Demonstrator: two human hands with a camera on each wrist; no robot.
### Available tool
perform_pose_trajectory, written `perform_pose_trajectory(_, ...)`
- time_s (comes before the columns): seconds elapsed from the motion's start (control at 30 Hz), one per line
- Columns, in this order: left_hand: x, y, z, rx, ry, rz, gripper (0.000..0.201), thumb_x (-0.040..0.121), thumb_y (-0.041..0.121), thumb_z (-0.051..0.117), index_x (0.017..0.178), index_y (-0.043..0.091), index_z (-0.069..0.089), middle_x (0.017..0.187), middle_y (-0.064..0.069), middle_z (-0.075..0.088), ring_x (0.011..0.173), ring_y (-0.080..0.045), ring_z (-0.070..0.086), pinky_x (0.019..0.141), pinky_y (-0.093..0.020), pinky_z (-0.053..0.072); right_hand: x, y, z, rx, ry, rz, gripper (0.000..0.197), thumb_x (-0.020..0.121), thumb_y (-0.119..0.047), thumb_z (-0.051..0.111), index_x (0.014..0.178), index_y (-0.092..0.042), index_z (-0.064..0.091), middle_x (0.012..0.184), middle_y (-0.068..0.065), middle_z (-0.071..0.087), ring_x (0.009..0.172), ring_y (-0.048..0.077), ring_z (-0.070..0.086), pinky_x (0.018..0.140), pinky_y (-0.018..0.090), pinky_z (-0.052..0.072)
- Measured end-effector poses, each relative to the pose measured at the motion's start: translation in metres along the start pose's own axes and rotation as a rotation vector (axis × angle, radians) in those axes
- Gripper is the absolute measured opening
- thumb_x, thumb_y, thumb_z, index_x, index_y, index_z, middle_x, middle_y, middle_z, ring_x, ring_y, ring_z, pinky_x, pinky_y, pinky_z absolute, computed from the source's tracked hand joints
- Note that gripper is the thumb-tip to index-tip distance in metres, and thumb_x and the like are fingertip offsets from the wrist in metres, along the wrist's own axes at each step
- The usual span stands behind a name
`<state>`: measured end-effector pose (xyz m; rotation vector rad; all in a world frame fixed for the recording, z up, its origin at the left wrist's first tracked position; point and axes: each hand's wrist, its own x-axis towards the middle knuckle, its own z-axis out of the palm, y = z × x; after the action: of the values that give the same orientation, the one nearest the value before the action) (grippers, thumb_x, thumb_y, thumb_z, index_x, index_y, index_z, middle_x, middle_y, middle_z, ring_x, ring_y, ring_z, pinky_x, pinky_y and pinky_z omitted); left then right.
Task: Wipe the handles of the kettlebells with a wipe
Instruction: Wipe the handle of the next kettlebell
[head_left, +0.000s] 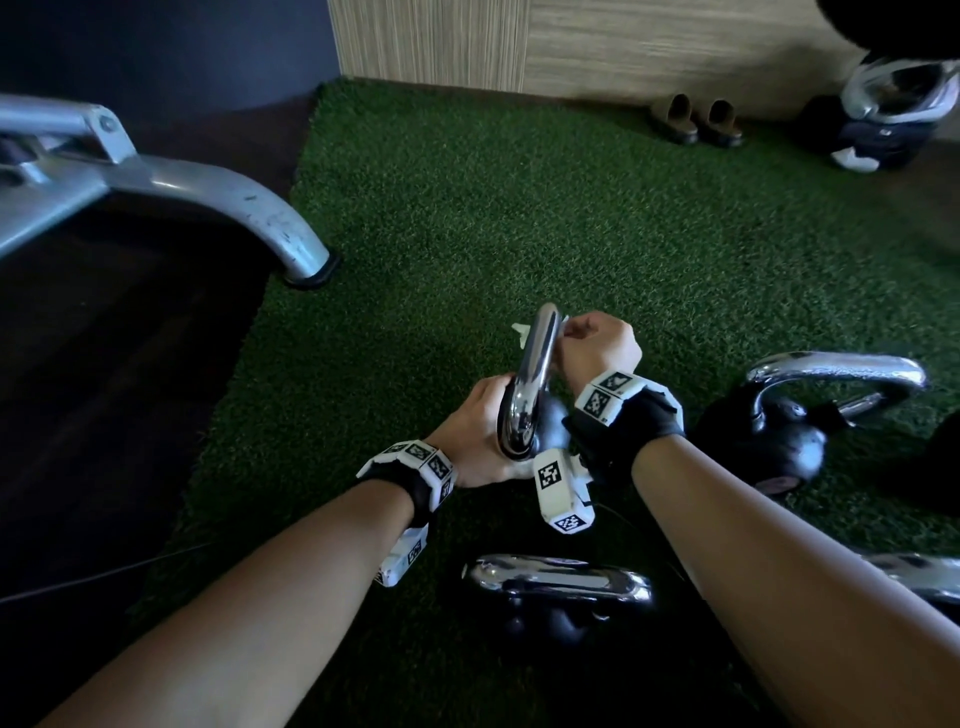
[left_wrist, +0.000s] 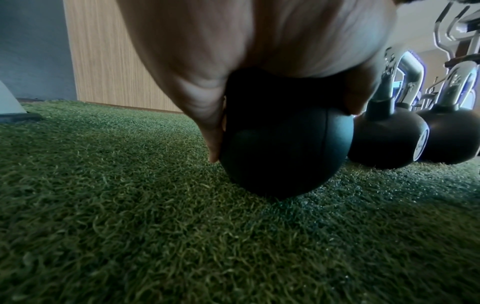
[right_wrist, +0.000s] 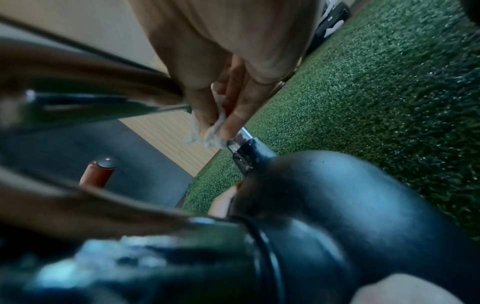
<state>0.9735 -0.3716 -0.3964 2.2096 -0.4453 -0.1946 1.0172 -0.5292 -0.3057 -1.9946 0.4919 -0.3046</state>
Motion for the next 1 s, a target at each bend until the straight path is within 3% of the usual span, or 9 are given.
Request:
perform_pose_trajectory(0.1, -0.001, -0.001, 0.002, 0.011, 0.008, 0.019, 0.116, 0.064, 0.039, 0.096, 0.155, 0.014, 0.029, 0.151, -0.002, 0.035, 0.143, -0.012, 0.035, 0.121, -0.031, 0.034, -0.003, 0.002, -0.001, -0.072, -0.007, -0.029, 0.008, 0.083, -0.022, 0.074, 0.076, -0.021, 0.071, 0.070, -0.010, 0.065, 0.068, 0.012, 0.062, 0.066, 0.020, 0.043)
perform_pose_trajectory(0.23, 0.000, -0.005, 0.004, 0.078, 0.025, 0.056, 0.111, 0.069, 0.039, 0.092, 0.155, 0.012, 0.028, 0.152, -0.004, 0.035, 0.145, -0.010, 0.028, 0.122, -0.033, 0.032, -0.012, 0.009, 0.000, -0.142, -0.061, -0.036, 0.011, 0.086, -0.024, 0.071, 0.078, -0.017, 0.072, 0.062, -0.010, 0.058, 0.055, 0.003, 0.051, 0.064, 0.020, 0.039)
perform_pose_trajectory(0.43, -0.003, -0.003, 0.005, 0.137, 0.002, 0.043, 0.122, 0.060, 0.065, 0.085, 0.157, 0.022, 0.024, 0.154, -0.001, 0.031, 0.147, -0.017, 0.034, 0.123, -0.038, 0.033, 0.002, 0.003, -0.021, -0.198, -0.265, 0.045, 0.016, 0.077, -0.006, 0.078, 0.076, -0.020, 0.071, 0.080, 0.005, 0.076, 0.069, 0.023, 0.075, 0.070, 0.042, 0.065)
perform_pose_trajectory(0.5, -0.002, -0.003, 0.003, 0.189, -0.019, -0.001, 0.121, 0.060, 0.073, 0.078, 0.156, 0.027, 0.020, 0.155, 0.003, 0.030, 0.144, -0.017, 0.040, 0.121, -0.040, 0.037, 0.005, -0.005, -0.035, -0.207, -0.166, -0.159, 0.016, 0.082, -0.009, 0.079, 0.091, -0.020, 0.072, 0.084, -0.005, 0.072, 0.076, 0.017, 0.071, 0.072, 0.031, 0.061)
perform_pose_trajectory(0.57, -0.003, 0.000, 0.000, 0.259, -0.039, -0.032, 0.118, 0.064, 0.074, 0.077, 0.156, 0.029, 0.019, 0.158, 0.004, 0.028, 0.142, -0.020, 0.044, 0.118, -0.039, 0.040, 0.005, -0.018, -0.046, -0.249, -0.118, -0.423, 0.025, 0.089, -0.005, 0.069, 0.108, -0.019, 0.077, 0.092, -0.009, 0.070, 0.084, 0.011, 0.064, 0.069, 0.007, 0.047)
perform_pose_trajectory(0.63, -0.005, 0.004, 0.000, 0.297, -0.047, -0.054, 0.118, 0.063, 0.074, 0.077, 0.156, 0.029, 0.020, 0.158, 0.002, 0.028, 0.140, -0.021, 0.046, 0.116, -0.038, 0.042, 0.004, -0.031, -0.049, -0.347, -0.235, -0.623, 0.033, 0.092, 0.000, 0.062, 0.113, -0.020, 0.078, 0.108, -0.008, 0.070, 0.094, 0.006, 0.060, 0.071, -0.005, 0.038)
perform_pose_trajectory(0.8, -0.020, 0.030, -0.021, 0.192, -0.089, -0.078, 0.116, 0.062, 0.073, 0.079, 0.155, 0.030, 0.025, 0.152, 0.007, 0.045, 0.140, -0.016, 0.048, 0.116, -0.037, 0.040, 0.006, -0.046, -0.052, -0.707, -0.559, -0.750, 0.055, 0.083, 0.007, 0.059, 0.128, -0.023, 0.071, 0.136, 0.001, 0.065, 0.131, 0.018, 0.056, 0.117, 0.030, 0.040)
perform_pose_trajectory(0.9, -0.040, 0.055, -0.035, 0.165, 0.174, 0.058, 0.112, 0.066, 0.079, 0.073, 0.156, 0.026, 0.033, 0.148, 0.006, 0.055, 0.131, -0.012, 0.056, 0.113, -0.037, 0.046, 0.011, -0.048, -0.049, -0.772, -0.571, -0.791, 0.056, 0.084, 0.011, 0.056, 0.128, -0.021, 0.071, 0.136, 0.002, 0.066, 0.132, 0.021, 0.057, 0.118, 0.037, 0.041)
perform_pose_trajectory(1.0, -0.049, 0.079, -0.040, 0.264, 0.354, 0.219, 0.073, 0.075, 0.054, 0.079, 0.137, 0.021, 0.058, 0.113, 0.002, 0.068, 0.098, -0.016, 0.067, 0.089, -0.039, 0.058, 0.016, -0.046, -0.048, -0.793, -0.562, -0.822, 0.057, 0.083, 0.011, 0.054, 0.126, -0.023, 0.071, 0.134, 0.000, 0.068, 0.128, 0.021, 0.060, 0.114, 0.037, 0.045)
